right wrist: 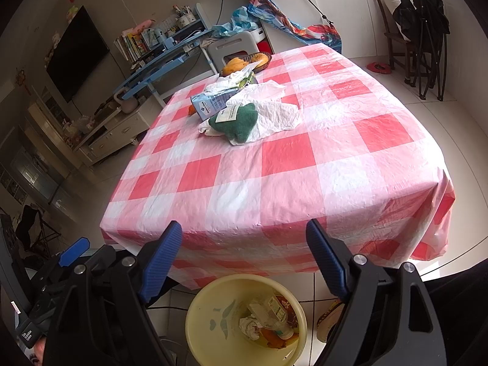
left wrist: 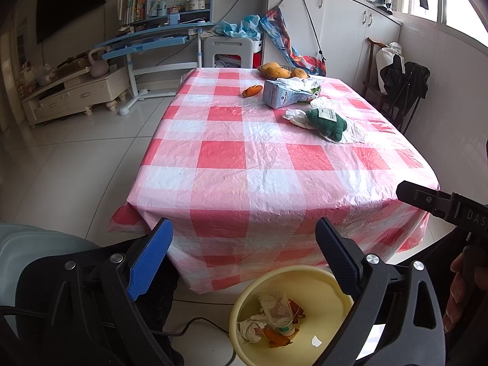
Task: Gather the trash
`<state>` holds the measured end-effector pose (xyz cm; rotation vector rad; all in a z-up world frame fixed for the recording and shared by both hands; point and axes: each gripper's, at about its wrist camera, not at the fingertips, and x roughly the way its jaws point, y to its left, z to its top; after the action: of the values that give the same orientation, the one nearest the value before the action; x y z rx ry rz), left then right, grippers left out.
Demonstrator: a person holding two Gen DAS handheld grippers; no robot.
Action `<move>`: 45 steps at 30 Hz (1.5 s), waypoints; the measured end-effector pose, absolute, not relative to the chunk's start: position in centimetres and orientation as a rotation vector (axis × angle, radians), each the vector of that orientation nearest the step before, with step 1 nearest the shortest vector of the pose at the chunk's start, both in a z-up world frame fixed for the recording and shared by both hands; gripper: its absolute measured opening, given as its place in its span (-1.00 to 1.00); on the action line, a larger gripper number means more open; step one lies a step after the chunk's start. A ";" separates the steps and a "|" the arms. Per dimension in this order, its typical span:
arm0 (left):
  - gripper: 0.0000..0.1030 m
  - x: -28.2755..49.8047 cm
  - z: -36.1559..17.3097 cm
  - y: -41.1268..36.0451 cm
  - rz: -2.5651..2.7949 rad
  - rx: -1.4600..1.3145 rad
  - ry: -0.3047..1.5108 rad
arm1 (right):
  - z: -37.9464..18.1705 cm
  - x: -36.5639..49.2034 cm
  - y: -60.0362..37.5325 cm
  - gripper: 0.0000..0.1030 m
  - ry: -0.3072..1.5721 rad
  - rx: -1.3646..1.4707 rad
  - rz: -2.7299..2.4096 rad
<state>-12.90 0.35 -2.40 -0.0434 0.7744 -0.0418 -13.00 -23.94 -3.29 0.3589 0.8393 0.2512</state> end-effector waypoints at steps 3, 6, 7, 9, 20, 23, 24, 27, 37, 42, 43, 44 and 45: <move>0.77 -12.9 -2.4 0.4 -0.042 -0.043 0.774 | -3.3 -13.0 -23.9 0.55 0.838 0.358 0.251; 0.77 -12.9 -2.4 0.4 -0.042 -0.043 0.774 | -3.2 -13.0 -24.0 0.55 0.837 0.357 0.250; 0.77 -12.9 -2.4 0.4 -0.042 -0.043 0.774 | -3.2 -13.0 -24.1 0.55 0.836 0.357 0.250; 0.77 -12.9 -2.4 0.3 -0.042 -0.043 0.774 | -3.1 -13.0 -24.1 0.55 0.835 0.355 0.250; 0.77 -12.9 -2.4 0.3 -0.042 -0.041 0.774 | -2.8 -12.8 -24.9 0.55 0.829 0.329 0.251; 0.77 -12.9 -2.4 0.3 -0.041 -0.042 0.774 | -2.8 -12.9 -24.7 0.55 0.828 0.329 0.251; 0.77 -12.9 -2.4 0.3 -0.041 -0.041 0.774 | -2.9 -12.9 -24.7 0.55 0.828 0.328 0.250; 0.77 -12.9 -2.4 0.3 -0.042 -0.041 0.773 | -2.9 -12.9 -24.6 0.55 0.828 0.329 0.250; 0.77 -12.9 -2.4 0.3 -0.042 -0.038 0.772 | -2.9 -13.1 -24.3 0.55 0.826 0.326 0.248; 0.77 -12.8 -2.5 0.1 -0.043 -0.033 0.771 | -2.9 -13.1 -24.2 0.55 0.825 0.326 0.248; 0.77 -12.8 -2.5 0.1 -0.043 -0.033 0.771 | -2.9 -13.1 -24.4 0.55 0.825 0.325 0.247; 0.77 -12.8 -2.5 0.1 -0.042 -0.033 0.771 | -2.9 -13.1 -24.2 0.55 0.825 0.325 0.247; 0.77 -12.8 -2.5 0.2 -0.042 -0.034 0.771 | -2.9 -13.2 -24.1 0.55 0.825 0.326 0.247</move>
<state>-12.79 0.17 -2.51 -0.0342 0.7706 -0.0423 -13.16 -24.15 -2.93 0.3257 0.8250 0.2466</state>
